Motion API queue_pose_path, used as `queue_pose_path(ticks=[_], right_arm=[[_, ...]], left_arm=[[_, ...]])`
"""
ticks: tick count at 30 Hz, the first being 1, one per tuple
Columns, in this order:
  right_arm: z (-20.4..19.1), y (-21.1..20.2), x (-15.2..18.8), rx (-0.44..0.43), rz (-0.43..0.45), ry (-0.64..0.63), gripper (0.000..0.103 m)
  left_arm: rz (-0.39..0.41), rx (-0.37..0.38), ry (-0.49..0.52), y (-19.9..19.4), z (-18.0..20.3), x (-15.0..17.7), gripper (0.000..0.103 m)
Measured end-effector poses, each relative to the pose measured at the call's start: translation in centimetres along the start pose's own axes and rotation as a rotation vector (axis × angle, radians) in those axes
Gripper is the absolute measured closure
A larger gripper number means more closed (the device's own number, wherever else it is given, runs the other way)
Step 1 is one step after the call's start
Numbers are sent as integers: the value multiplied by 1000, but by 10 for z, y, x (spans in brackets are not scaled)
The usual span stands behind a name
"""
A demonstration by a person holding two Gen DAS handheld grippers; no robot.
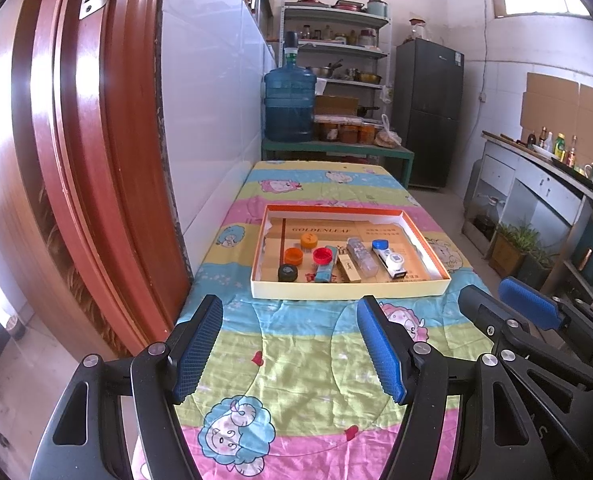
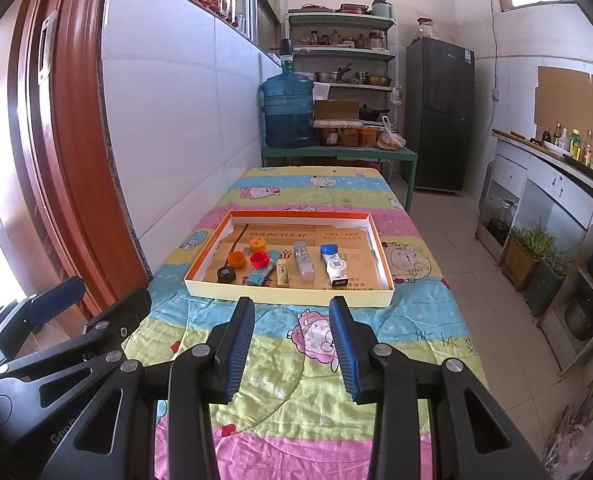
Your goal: Organize rigid objects
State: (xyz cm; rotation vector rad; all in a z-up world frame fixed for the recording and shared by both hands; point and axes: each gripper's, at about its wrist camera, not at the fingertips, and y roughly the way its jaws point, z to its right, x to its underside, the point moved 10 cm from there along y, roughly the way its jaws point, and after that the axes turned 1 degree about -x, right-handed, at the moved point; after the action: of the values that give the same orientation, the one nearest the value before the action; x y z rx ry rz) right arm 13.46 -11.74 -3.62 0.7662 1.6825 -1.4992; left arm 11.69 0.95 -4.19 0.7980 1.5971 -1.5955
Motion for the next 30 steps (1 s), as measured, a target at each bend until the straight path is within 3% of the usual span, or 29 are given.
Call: queue_pose_path(ticks=[30], right_arm=[[2,-3,1,-2,-1,3,64]], left_arm=[[-7,-6,6,1,-6,1,31]])
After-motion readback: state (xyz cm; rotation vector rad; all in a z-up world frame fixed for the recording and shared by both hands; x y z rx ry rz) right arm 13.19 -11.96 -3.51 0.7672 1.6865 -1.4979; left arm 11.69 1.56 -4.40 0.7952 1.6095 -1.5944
